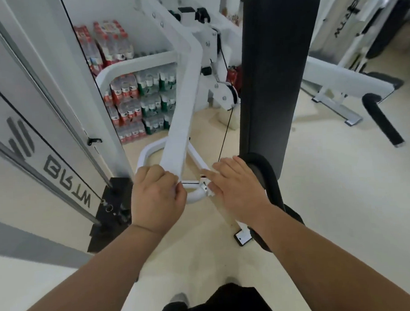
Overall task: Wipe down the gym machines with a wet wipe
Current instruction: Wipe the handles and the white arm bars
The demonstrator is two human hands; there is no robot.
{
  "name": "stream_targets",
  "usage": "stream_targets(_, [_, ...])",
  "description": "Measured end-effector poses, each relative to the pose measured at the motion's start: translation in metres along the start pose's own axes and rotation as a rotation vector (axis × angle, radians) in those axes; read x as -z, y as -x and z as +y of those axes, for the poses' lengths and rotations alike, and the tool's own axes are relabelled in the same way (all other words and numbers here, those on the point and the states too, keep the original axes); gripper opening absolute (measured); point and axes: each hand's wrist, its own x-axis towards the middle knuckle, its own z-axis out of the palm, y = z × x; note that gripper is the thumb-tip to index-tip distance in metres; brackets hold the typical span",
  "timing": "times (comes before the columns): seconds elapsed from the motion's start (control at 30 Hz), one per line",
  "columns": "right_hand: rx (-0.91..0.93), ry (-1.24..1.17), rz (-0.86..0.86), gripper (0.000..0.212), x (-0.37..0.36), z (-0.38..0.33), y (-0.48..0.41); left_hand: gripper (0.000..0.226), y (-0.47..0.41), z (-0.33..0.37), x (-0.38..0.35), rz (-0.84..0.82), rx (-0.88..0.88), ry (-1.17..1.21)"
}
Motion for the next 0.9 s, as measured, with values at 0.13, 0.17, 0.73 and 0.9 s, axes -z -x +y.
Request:
stream_targets(0.13, [-0.354,-0.002,0.026,0.05,0.012,0.035,0.004,0.021,-0.002,0.003,0.003,0.004,-0.005,-0.014])
stream_targets(0.17, [-0.431,-0.03,0.033,0.05,0.013,0.038,0.005,0.023,-0.002,0.004,0.004,-0.007,-0.004,-0.013])
stream_targets(0.73, [-0.421,0.129,-0.183,0.08,-0.011,0.021,0.131,0.031,-0.001,0.002,0.009,-0.18,0.021,-0.061])
stream_targets(0.9, [-0.27,0.148,-0.261,0.079,-0.009,0.032,0.147,0.031,0.007,0.049,0.019,-0.189,-0.161,-0.03])
